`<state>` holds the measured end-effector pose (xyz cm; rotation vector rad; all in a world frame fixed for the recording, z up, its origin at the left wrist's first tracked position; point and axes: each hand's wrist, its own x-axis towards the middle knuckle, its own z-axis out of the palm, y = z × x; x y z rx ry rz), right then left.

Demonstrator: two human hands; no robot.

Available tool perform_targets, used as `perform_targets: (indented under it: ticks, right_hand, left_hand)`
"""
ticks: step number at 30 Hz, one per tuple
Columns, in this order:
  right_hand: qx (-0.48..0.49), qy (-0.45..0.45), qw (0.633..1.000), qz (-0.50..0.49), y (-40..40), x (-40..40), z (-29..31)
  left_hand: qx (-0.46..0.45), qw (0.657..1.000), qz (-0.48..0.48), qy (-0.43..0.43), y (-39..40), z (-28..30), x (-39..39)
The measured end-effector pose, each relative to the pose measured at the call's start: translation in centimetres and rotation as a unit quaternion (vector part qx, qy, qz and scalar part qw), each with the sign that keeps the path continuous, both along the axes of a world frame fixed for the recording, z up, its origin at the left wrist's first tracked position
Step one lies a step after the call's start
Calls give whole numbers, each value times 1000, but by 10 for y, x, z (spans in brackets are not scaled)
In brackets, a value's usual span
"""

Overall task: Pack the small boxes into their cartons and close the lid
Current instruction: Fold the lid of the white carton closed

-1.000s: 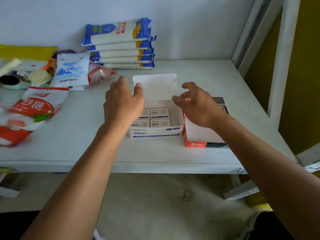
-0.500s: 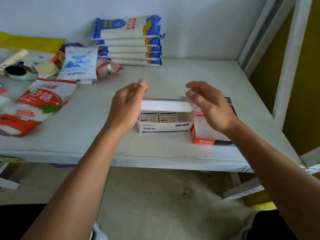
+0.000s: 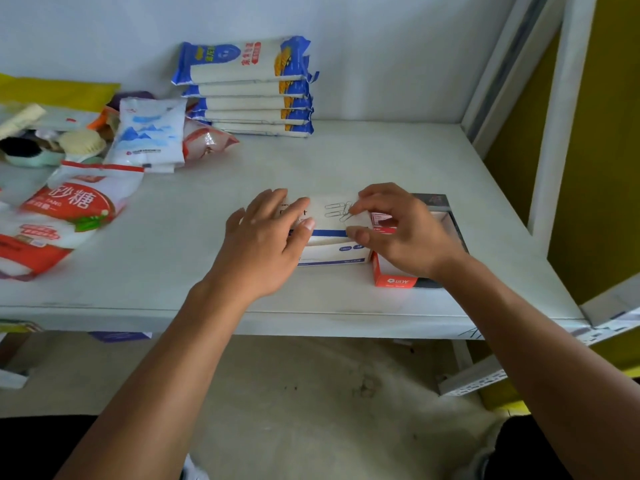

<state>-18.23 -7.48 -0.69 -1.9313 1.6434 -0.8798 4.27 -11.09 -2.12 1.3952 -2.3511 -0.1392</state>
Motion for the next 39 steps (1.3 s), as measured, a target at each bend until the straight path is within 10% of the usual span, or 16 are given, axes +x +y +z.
perform_targets:
  ticks: [6, 16, 39]
  right_hand:
    - [-16, 70, 997, 2, 1, 8, -7]
    - [68, 83, 985, -137, 21, 14, -13]
    - [74, -18, 988, -131, 26, 18, -3]
  left_hand:
    - [62, 990, 31, -127, 6, 7, -11]
    - [-64, 987, 145, -18, 6, -4, -20]
    - [54, 981, 175, 69, -11, -7, -40]
